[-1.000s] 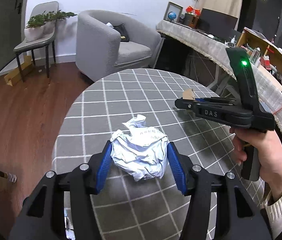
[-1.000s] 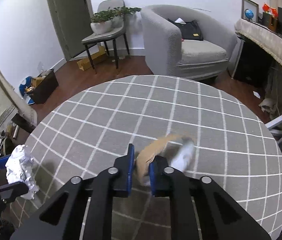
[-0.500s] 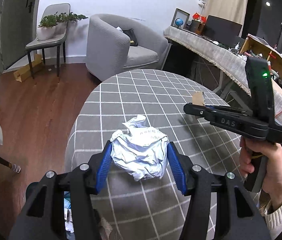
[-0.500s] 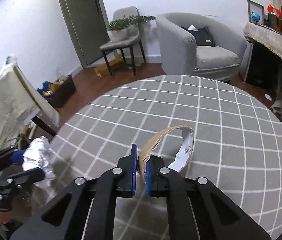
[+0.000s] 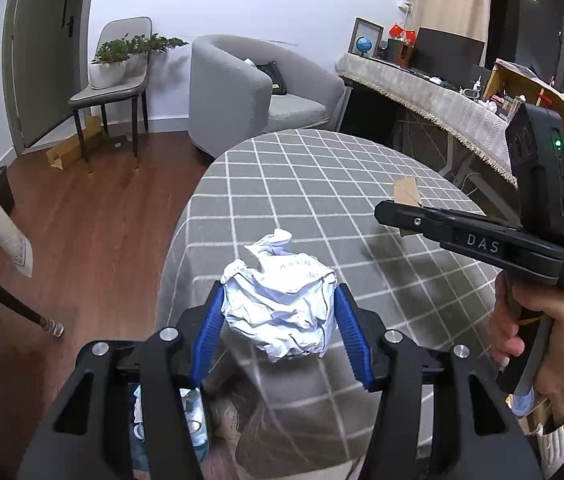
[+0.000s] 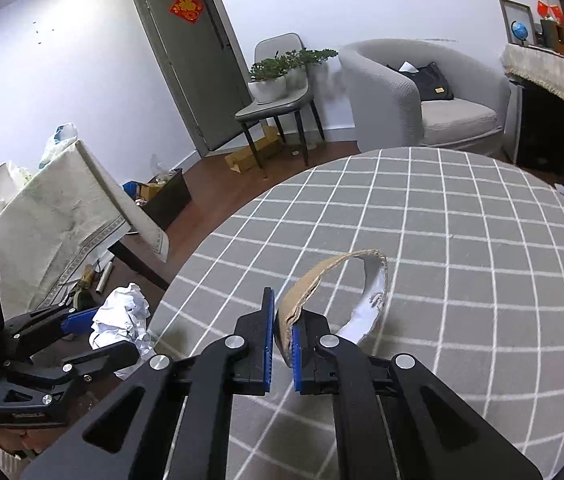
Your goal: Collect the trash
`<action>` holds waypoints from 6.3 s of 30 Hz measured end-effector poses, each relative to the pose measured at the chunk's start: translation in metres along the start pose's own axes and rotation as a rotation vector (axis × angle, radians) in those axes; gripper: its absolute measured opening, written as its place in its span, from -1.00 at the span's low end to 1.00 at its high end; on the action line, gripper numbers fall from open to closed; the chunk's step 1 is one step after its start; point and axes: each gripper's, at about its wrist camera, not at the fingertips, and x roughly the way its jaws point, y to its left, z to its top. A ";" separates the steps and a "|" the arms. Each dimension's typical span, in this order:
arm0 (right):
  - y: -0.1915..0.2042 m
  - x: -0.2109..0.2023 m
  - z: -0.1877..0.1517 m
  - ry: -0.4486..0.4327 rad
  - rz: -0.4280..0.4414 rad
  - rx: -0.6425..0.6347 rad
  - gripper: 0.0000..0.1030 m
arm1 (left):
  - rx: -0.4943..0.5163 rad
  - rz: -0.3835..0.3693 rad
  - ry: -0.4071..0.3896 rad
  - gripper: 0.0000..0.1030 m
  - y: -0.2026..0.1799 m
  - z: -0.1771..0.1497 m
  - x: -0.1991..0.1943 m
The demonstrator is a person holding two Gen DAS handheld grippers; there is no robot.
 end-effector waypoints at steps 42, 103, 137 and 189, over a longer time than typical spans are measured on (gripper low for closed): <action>0.180 0.078 -0.037 0.157 0.212 -0.169 -0.86 | -0.232 0.165 0.210 0.11 0.162 -0.090 0.005; 0.216 0.296 -0.179 0.857 0.064 -0.398 0.25 | -0.234 0.267 -0.043 0.11 0.194 0.000 -0.086; 0.157 -0.062 -0.022 -0.060 -0.176 -0.314 0.93 | -0.130 0.472 -0.327 0.93 0.081 -0.012 -0.208; 0.077 -0.226 -0.140 -0.384 -0.219 -0.121 0.93 | -0.097 0.493 -0.313 0.93 0.014 -0.146 -0.217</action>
